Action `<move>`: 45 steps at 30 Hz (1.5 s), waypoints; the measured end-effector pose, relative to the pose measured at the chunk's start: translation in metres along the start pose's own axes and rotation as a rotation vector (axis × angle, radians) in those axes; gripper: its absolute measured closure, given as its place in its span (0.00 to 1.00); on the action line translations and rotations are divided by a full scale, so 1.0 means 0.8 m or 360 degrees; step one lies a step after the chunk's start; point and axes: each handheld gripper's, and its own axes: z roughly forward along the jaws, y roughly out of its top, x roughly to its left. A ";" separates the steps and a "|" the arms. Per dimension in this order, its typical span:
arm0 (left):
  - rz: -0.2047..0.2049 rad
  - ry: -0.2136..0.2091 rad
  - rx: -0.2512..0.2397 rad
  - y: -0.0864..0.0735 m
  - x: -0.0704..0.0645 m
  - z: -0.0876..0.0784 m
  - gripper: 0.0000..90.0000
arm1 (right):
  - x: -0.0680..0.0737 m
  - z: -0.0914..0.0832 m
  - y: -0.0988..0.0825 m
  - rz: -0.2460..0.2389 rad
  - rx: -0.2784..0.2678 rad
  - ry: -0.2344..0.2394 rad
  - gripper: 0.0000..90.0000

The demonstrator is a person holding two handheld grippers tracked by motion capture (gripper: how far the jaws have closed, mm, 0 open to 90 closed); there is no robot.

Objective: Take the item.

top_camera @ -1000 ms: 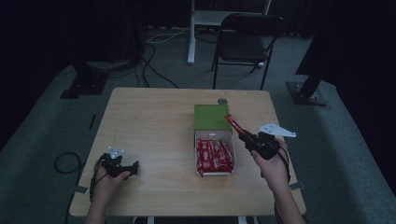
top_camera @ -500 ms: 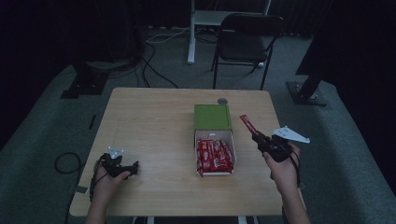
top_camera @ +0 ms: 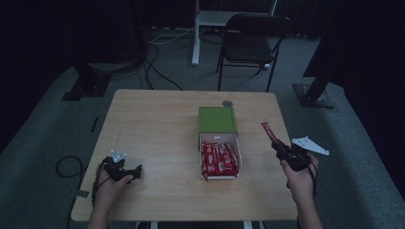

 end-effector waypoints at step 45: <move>0.0000 0.0000 0.0000 0.000 0.000 0.000 0.04 | -0.087 0.036 -0.108 0.0185 0.0273 -0.0354 0.89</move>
